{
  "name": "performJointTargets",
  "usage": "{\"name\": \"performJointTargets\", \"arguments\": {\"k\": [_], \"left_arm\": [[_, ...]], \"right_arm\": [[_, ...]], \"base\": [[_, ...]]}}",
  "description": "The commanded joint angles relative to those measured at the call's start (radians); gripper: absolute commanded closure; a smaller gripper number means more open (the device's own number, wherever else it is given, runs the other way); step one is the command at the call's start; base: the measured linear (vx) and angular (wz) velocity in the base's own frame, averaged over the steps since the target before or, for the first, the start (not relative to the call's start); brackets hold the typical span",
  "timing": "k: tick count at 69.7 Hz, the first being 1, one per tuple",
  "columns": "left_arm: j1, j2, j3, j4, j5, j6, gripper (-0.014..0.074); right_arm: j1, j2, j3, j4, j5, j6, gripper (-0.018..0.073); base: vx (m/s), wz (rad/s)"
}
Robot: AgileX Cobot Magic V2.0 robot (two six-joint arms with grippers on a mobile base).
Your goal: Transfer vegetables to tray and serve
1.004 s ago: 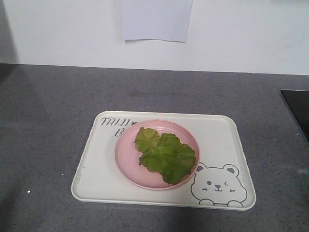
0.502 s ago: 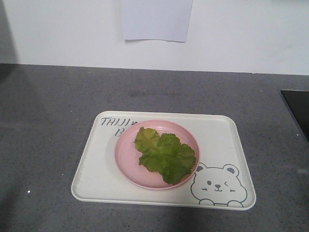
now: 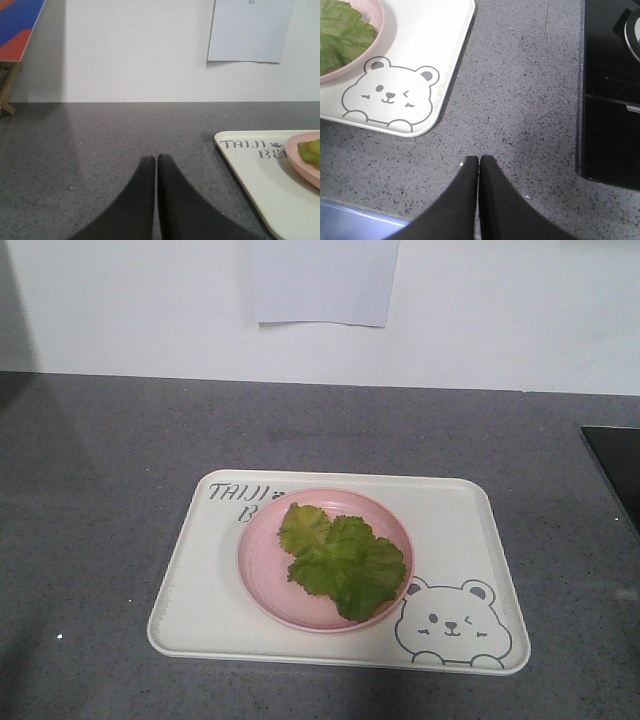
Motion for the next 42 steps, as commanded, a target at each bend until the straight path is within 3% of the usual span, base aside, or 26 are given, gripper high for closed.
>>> {"name": "performJointTargets", "arguments": {"k": [1, 21, 30, 42], "left_arm": [[0.001, -0.015, 0.027, 0.0, -0.073, -0.011, 0.0602], [0.001, -0.015, 0.027, 0.0, -0.073, -0.011, 0.0602], [0.001, -0.015, 0.027, 0.0, -0.073, -0.011, 0.0602], [0.001, -0.015, 0.027, 0.0, -0.073, -0.011, 0.0602]], "right_arm": [[0.003, 0.007, -0.024, 0.007, -0.053, 0.001, 0.0569], [0.003, -0.002, -0.024, -0.018, -0.076, 0.003, 0.0569], [0.003, -0.045, 0.031, -0.051, -0.259, 0.077, 0.0569], [0.003, -0.171, 0.262, -0.125, -0.539, 0.178, 0.0568]], "base": [[0.0, 0.0], [0.0, 0.0], [0.0, 0.0], [0.0, 0.0]]}}
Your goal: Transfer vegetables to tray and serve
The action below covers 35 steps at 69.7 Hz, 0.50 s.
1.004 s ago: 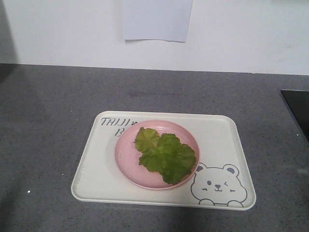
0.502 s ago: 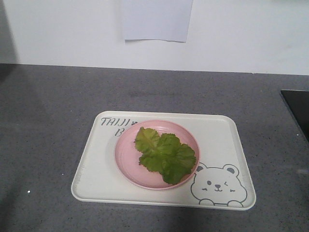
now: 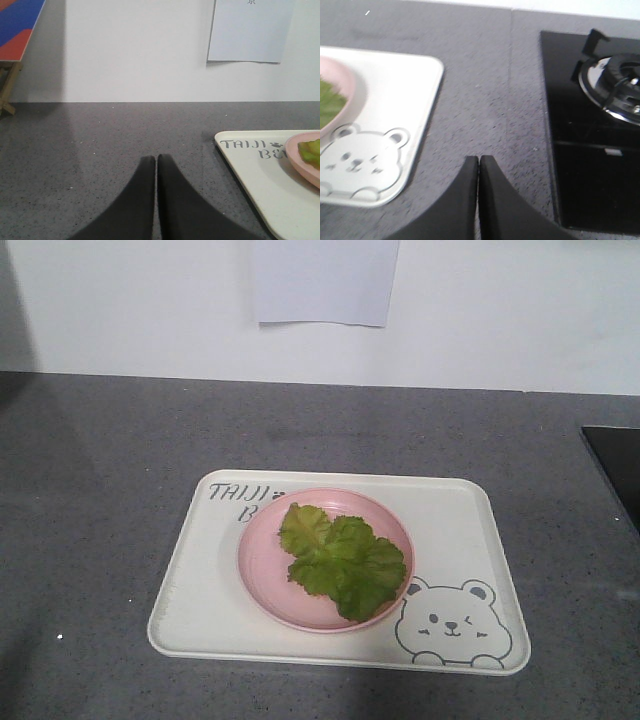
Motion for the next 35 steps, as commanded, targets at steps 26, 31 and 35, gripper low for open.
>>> {"name": "performJointTargets", "arguments": {"k": [26, 31, 35], "left_arm": [[0.001, -0.015, 0.027, -0.001, -0.073, -0.011, 0.0602], [0.001, -0.015, 0.027, -0.001, -0.073, -0.011, 0.0602], [0.001, -0.014, 0.027, 0.0, -0.073, -0.011, 0.0602]], "right_arm": [[0.003, -0.273, 0.433, -0.065, -0.503, 0.14, 0.0568], [0.003, -0.301, 0.472, -0.065, -0.527, 0.147, 0.0568], [0.004, -0.316, 0.511, -0.066, -0.558, 0.147, 0.0568]], "base": [[0.0, 0.0], [0.0, 0.0], [0.0, 0.0]]}}
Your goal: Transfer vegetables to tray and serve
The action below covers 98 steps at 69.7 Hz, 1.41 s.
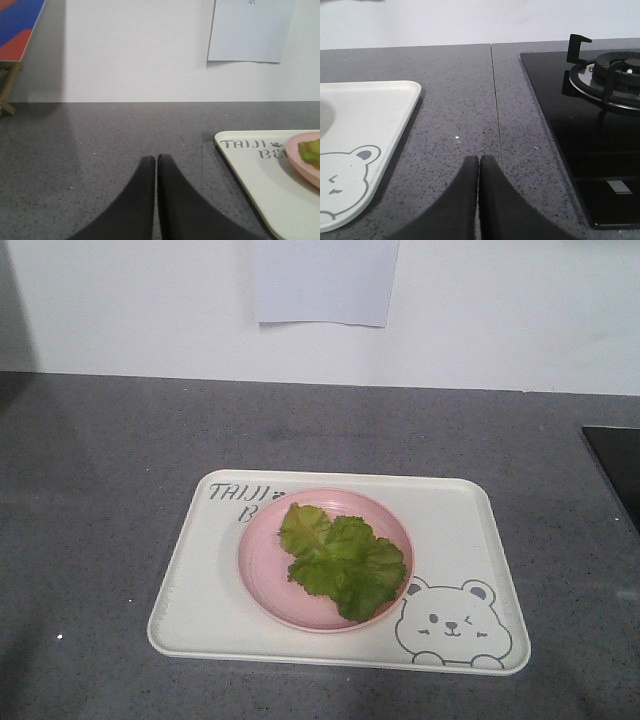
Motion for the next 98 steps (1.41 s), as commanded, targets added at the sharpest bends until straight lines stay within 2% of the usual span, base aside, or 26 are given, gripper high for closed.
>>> {"name": "performJointTargets", "arguments": {"k": [1, 7, 20, 28, 47, 58, 98], "left_arm": [[0.001, -0.014, 0.027, 0.0, -0.073, -0.011, 0.0602], [0.001, -0.014, 0.027, -0.001, -0.072, -0.011, 0.0602], [0.001, -0.014, 0.027, -0.001, -0.072, -0.011, 0.0602], [0.001, -0.014, 0.027, -0.001, -0.072, -0.011, 0.0602], [0.001, -0.014, 0.027, -0.001, -0.072, -0.011, 0.0602], [0.001, -0.014, 0.027, -0.001, -0.072, -0.011, 0.0602], [0.001, -0.014, 0.027, -0.001, -0.072, -0.011, 0.0602]], "right_arm": [[0.004, -0.016, 0.027, -0.011, -0.137, 0.006, 0.0568], [0.016, -0.016, 0.04, -0.019, -0.133, 0.01, 0.0568], [0.114, -0.016, 0.041, -0.065, -0.148, 0.028, 0.0566], [0.113, -0.016, 0.041, -0.065, -0.16, 0.062, 0.0565], [0.113, -0.016, 0.041, -0.04, -0.236, 0.062, 0.0565], [0.073, -0.016, 0.041, -0.007, -0.236, 0.062, 0.0565], [0.071, -0.016, 0.041, -0.066, -0.3, 0.039, 0.0565]], "base": [[0.0, 0.0], [0.0, 0.0], [0.0, 0.0], [0.0, 0.0], [0.0, 0.0], [0.0, 0.0], [0.0, 0.0]]}}
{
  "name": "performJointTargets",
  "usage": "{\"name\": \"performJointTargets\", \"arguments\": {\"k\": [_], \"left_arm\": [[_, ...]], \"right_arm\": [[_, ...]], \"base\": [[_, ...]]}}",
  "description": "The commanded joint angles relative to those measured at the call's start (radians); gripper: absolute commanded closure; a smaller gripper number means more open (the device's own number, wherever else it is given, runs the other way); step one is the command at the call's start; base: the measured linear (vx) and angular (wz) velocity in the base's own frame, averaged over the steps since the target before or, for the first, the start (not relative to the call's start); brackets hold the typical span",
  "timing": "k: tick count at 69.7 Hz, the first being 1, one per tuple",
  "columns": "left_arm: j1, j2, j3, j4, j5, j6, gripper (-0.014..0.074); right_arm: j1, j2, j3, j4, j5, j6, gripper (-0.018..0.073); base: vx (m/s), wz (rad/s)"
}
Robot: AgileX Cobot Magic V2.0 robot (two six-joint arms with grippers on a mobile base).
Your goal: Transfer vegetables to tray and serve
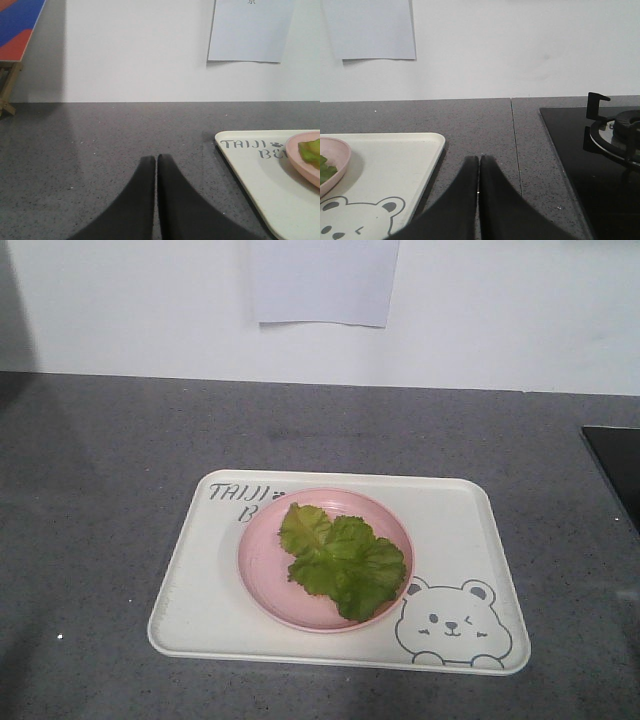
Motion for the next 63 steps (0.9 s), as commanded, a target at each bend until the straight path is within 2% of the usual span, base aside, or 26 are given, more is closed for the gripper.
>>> {"name": "performJointTargets", "arguments": {"k": [1, 63], "left_arm": [[0.001, -0.014, 0.027, -0.002, -0.072, -0.011, 0.0602], [0.001, -0.014, 0.027, -0.002, -0.072, -0.011, 0.0602]], "right_arm": [[-0.006, -0.01, 0.017, -0.016, -0.085, -0.011, 0.0565], [-0.006, -0.008, 0.016, -0.019, -0.085, -0.011, 0.0565]], "base": [[0.0, 0.0], [0.0, 0.0]]}}
